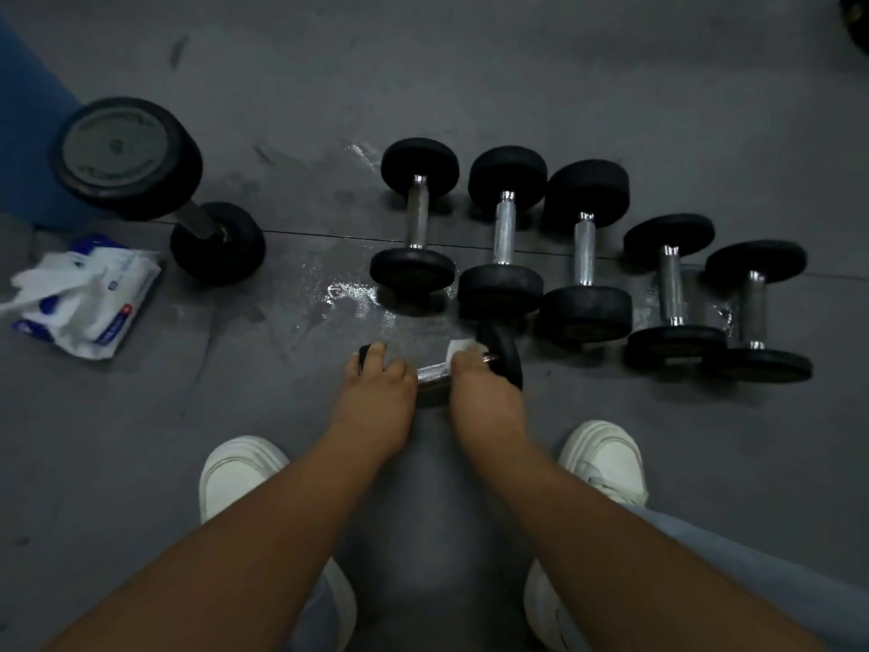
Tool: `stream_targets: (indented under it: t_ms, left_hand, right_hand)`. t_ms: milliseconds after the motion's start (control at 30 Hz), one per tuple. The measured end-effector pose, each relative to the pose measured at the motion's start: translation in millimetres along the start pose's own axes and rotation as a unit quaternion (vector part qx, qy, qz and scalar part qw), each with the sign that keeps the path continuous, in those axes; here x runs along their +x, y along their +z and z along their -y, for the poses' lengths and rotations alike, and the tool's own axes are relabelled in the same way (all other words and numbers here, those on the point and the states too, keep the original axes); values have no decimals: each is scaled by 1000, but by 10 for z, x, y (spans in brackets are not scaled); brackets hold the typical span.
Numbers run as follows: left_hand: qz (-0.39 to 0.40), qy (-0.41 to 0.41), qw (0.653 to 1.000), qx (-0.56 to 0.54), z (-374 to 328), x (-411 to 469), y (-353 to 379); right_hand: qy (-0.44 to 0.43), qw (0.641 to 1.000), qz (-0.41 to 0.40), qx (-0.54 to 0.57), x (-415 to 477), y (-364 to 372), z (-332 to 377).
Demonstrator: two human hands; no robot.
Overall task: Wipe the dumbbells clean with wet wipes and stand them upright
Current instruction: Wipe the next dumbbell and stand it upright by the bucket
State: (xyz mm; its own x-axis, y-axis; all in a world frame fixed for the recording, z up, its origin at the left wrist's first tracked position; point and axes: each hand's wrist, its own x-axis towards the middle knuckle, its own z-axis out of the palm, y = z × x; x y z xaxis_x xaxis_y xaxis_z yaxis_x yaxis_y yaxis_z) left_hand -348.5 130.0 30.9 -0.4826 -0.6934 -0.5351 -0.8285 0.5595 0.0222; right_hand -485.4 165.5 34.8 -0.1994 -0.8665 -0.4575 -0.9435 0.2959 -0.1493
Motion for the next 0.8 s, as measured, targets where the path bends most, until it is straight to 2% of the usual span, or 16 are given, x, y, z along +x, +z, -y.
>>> stream_targets:
  t_ms: [67, 200, 300, 433, 533, 633, 800]
  left_hand:
    - [5, 0, 1000, 2, -1, 0, -8]
    - [-1, 0, 1000, 4, -14, -12, 7]
    - [-9, -5, 1000, 10, -23, -15, 22]
    - [-8, -3, 1000, 7, -18, -3, 13]
    - [-9, -8, 1000, 3, -27, -10, 28]
    - [-11, -5, 1000, 4, -25, -4, 43]
    - [-7, 27, 1000, -7, 72, 17, 15]
  right_hand:
    - [-56, 996, 15, -70, 43, 11, -30]
    - [-20, 994, 21, -109, 71, 33, -57]
    - [-53, 989, 40, -134, 99, 50, -42]
    - [-10, 995, 61, -83, 213, -32, -40]
    - [-20, 990, 75, -114, 69, 69, 6]
    - [-12, 995, 47, -91, 144, 44, -104]
    - [-9, 999, 44, -12, -10, 84, -132]
